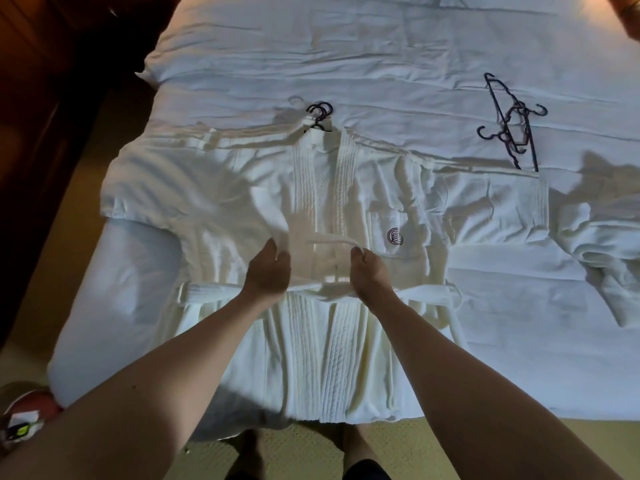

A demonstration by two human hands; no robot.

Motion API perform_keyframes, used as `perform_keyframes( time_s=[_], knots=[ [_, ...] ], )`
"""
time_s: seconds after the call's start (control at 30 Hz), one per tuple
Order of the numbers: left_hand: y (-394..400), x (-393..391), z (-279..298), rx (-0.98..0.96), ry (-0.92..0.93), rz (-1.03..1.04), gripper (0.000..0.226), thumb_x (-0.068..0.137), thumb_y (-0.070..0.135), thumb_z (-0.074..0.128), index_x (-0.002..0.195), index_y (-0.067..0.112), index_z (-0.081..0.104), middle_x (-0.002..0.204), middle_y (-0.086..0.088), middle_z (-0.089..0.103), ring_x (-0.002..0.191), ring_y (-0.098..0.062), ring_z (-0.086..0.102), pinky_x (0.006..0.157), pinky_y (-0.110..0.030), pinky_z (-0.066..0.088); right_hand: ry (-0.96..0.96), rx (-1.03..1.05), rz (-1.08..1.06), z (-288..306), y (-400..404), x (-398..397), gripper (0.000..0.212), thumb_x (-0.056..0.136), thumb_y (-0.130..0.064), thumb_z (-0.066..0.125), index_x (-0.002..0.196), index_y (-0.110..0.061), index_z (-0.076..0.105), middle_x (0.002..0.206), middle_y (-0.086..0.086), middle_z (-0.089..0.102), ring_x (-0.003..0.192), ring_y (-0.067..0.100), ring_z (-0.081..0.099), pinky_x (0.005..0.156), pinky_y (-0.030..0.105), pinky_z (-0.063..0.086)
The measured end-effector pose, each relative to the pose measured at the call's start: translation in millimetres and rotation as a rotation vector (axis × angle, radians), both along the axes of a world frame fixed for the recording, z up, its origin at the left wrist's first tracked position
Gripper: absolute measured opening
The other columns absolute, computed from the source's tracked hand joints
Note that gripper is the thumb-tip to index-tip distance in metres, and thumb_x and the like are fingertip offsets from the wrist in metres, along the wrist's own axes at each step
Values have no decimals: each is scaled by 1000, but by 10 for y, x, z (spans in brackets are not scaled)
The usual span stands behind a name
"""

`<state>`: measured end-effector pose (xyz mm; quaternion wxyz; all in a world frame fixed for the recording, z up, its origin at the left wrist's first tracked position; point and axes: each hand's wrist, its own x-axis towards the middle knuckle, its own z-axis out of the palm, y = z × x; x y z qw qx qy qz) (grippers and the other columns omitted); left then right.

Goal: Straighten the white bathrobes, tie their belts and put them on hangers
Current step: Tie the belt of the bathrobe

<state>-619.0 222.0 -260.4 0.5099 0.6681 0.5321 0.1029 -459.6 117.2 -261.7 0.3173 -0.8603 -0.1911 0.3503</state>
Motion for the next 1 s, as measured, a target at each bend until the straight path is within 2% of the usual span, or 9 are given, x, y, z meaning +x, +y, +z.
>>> perform_keyframes(
  time_s=[0.1,0.2,0.4,0.47,0.5,0.6,0.7,0.83,1.0],
  knots=[
    [-52,18,67,60,-23,-200,36,107,42,34,139,33,48,110,3,65,98,-20,64,82,-35,46,105,69,-90,143,82,19,22,108,-23,34,122,-13,48,97,23,70,70,24,64,60,25,52],
    [-65,47,105,209,-65,-304,30,108,34,36,126,27,59,103,6,68,89,-13,63,77,-31,45,218,26,-76,249,139,5,22,105,-21,41,105,-6,57,83,15,70,49,17,53,38,21,42],
    [-70,156,129,359,-31,-440,18,104,20,44,101,18,62,81,3,66,72,-12,58,63,-29,38,716,187,-28,333,110,-81,25,84,14,40,92,-1,59,67,8,52,44,8,48,41,19,36],
    [-69,164,127,304,-6,-395,11,103,24,47,102,20,56,76,-1,66,70,-17,60,60,-34,41,891,284,-113,337,124,-75,18,86,5,49,95,-4,62,74,9,58,53,11,51,46,20,40],
    [-63,162,131,267,8,-385,7,102,27,48,102,21,53,73,-2,65,67,-17,60,58,-33,41,895,298,-152,343,145,-73,7,92,-6,57,93,-7,64,74,7,61,54,11,54,46,20,42],
    [-76,145,137,213,23,-413,9,100,33,53,94,26,54,67,2,62,58,-8,56,52,-25,38,652,196,-262,290,211,-49,29,90,-42,73,98,-14,74,68,0,61,52,9,56,52,23,46],
    [-57,120,140,140,8,-391,9,98,37,55,94,29,58,77,6,67,68,-7,60,60,-26,43,649,272,-310,259,234,-18,36,96,-46,64,111,-14,70,85,4,64,78,19,62,71,36,51],
    [3,88,140,-43,20,-383,13,99,34,51,95,27,61,74,5,70,63,-9,61,62,-31,47,585,347,-113,367,165,6,41,103,-51,49,101,-13,63,79,5,57,69,15,54,58,29,41],
    [108,151,235,-184,-57,-170,15,100,26,55,92,15,62,59,-2,58,56,-12,50,67,-31,40,721,381,144,372,65,81,60,97,-58,50,128,-9,64,94,14,59,69,15,50,60,29,35]
  ],
)
